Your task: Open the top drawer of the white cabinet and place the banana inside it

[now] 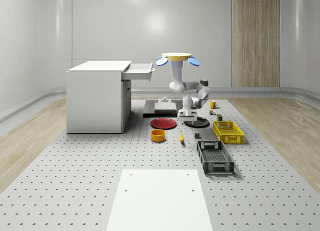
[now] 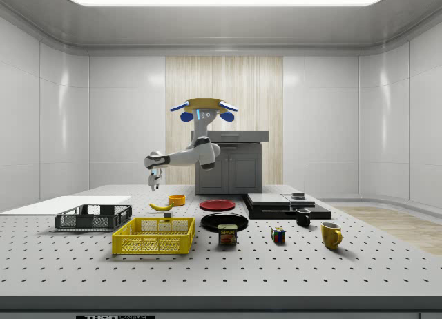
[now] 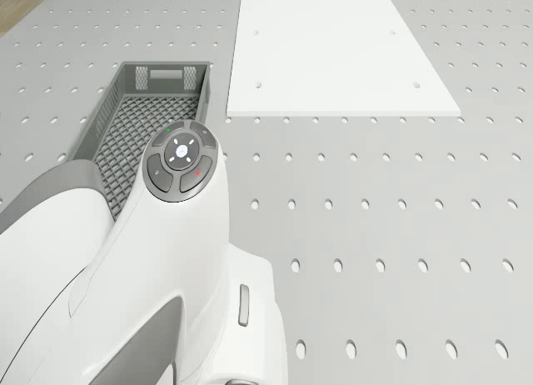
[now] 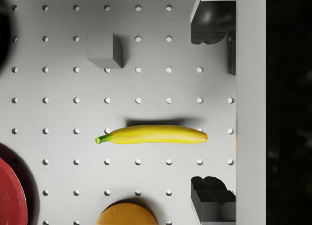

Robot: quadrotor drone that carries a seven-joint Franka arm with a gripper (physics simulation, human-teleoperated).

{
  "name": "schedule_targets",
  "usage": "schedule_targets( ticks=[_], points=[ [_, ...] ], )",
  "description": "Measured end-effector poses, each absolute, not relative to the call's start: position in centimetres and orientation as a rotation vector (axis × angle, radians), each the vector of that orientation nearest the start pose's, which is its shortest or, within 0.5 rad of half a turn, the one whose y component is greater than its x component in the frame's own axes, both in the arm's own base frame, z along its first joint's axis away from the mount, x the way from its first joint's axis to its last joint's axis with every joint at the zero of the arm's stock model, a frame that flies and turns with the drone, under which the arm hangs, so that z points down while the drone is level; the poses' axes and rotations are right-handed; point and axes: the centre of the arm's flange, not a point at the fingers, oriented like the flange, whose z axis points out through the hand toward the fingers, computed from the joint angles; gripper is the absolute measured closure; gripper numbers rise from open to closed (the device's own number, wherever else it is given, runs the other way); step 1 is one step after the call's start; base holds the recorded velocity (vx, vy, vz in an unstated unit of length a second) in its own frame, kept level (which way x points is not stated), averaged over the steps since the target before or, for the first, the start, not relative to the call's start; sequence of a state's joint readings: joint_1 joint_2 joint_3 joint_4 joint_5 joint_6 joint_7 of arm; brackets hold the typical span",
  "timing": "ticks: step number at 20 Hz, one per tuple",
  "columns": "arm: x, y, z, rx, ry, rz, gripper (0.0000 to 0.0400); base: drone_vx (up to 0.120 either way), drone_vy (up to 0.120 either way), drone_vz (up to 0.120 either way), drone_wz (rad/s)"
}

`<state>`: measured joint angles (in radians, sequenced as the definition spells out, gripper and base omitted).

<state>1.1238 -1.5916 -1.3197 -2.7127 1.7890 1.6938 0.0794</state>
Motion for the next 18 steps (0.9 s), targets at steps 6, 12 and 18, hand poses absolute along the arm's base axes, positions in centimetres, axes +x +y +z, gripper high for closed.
schedule_targets(
  ticks=[6,12,18],
  points=[
    [34.3,-7.2,51.9,-0.003,0.0,0.785,0.0,0.033,0.0,0.0,0.0],
    [34.3,-5.2,52.6,-0.003,0.0,0.785,0.0,0.0,0.0,0.0,0.0],
    [34.3,-4.4,55.1,-0.003,-0.001,0.785,0.0,0.0,0.0,0.0,0.0]
  ],
)
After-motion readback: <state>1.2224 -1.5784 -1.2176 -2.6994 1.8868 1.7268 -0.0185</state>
